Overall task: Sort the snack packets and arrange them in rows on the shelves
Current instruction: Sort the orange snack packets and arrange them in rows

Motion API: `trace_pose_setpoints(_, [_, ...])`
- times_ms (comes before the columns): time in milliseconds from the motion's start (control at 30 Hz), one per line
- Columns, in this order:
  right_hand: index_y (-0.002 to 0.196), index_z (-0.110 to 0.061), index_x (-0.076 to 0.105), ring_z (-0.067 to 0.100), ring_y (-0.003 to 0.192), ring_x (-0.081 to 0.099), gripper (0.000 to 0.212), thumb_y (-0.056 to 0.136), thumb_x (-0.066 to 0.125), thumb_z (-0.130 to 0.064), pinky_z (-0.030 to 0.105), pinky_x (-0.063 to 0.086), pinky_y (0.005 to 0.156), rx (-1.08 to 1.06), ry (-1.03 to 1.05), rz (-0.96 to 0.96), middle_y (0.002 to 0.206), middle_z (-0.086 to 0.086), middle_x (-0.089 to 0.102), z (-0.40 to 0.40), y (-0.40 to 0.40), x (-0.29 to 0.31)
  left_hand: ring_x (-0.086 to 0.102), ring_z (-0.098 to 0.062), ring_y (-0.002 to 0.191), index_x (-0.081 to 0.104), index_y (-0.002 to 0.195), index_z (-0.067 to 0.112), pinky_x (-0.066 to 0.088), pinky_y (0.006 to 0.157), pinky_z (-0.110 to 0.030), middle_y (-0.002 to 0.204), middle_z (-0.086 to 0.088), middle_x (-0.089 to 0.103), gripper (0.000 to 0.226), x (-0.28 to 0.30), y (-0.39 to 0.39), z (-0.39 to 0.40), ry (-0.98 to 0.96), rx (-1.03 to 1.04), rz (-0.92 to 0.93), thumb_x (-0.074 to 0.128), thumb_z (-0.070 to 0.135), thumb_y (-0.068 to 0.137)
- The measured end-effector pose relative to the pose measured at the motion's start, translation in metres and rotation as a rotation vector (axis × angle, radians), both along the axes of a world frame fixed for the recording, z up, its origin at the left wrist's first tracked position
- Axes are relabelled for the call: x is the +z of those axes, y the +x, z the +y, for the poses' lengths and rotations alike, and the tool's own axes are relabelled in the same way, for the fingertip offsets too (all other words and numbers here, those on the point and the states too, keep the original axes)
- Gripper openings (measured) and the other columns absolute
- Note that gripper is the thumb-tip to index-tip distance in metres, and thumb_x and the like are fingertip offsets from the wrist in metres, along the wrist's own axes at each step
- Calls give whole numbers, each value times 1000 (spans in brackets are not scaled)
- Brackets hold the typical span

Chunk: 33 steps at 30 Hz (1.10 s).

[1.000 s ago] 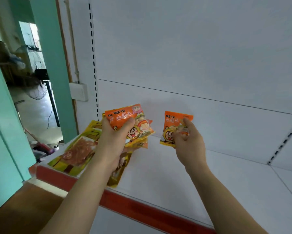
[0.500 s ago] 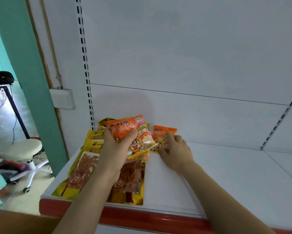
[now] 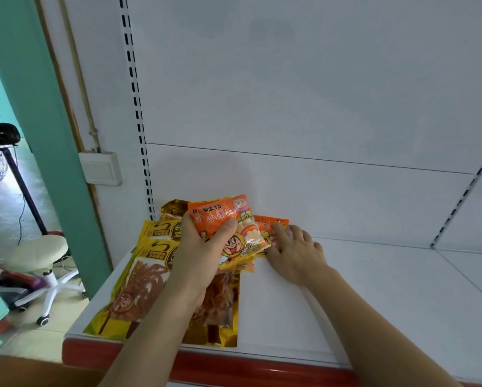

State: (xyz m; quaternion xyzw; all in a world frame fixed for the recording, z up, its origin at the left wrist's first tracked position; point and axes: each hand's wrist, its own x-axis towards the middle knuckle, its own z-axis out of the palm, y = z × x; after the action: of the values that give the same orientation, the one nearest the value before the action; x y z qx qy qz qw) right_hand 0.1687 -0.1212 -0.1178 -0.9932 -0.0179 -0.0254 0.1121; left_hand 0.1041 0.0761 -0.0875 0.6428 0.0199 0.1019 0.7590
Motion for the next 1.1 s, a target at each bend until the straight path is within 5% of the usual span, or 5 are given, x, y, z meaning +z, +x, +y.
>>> trace_pose_setpoints(167, [131,-23,62,18,120,54,36,103,43,-33,27,45,91,-64,565,-283,133,0,59,0,-32,38,74,-4,97,47,138,34,61,77,-26,118,11,72,61,2,1,-10,53,21,-40,79,39,86])
trace_pose_setpoints(367, [91,-39,71,-3,80,68,16,96,59,-48,17,55,67,110,910,-240,83,-22,72,28,-85,56,72,-7,105,42,144,34,60,95,-44,119,13,71,87,3,0,-27,107,39,-74,80,61,72])
trace_pose_setpoints(600, [102,-17,64,19,79,75,17,93,70,-30,47,62,77,-90,1327,-196,90,5,76,18,-76,55,72,-10,109,40,145,38,59,95,-48,122,15,71,69,4,0,-28,91,4,-37,71,60,87])
trace_pose_setpoints(833, [150,-47,29,22,79,70,65,96,55,-22,48,61,77,-245,998,-339,82,3,68,-11,-49,38,73,-17,106,48,133,36,60,93,-53,116,12,71,47,2,9,-1,39,186,-13,74,38,94])
trace_pose_setpoints(1100, [139,-26,53,30,107,52,39,101,46,-32,34,44,88,-53,237,-210,115,9,57,9,-41,-5,72,-16,110,48,136,35,59,95,-53,119,11,71,52,-5,7,2,46,163,-10,76,40,92])
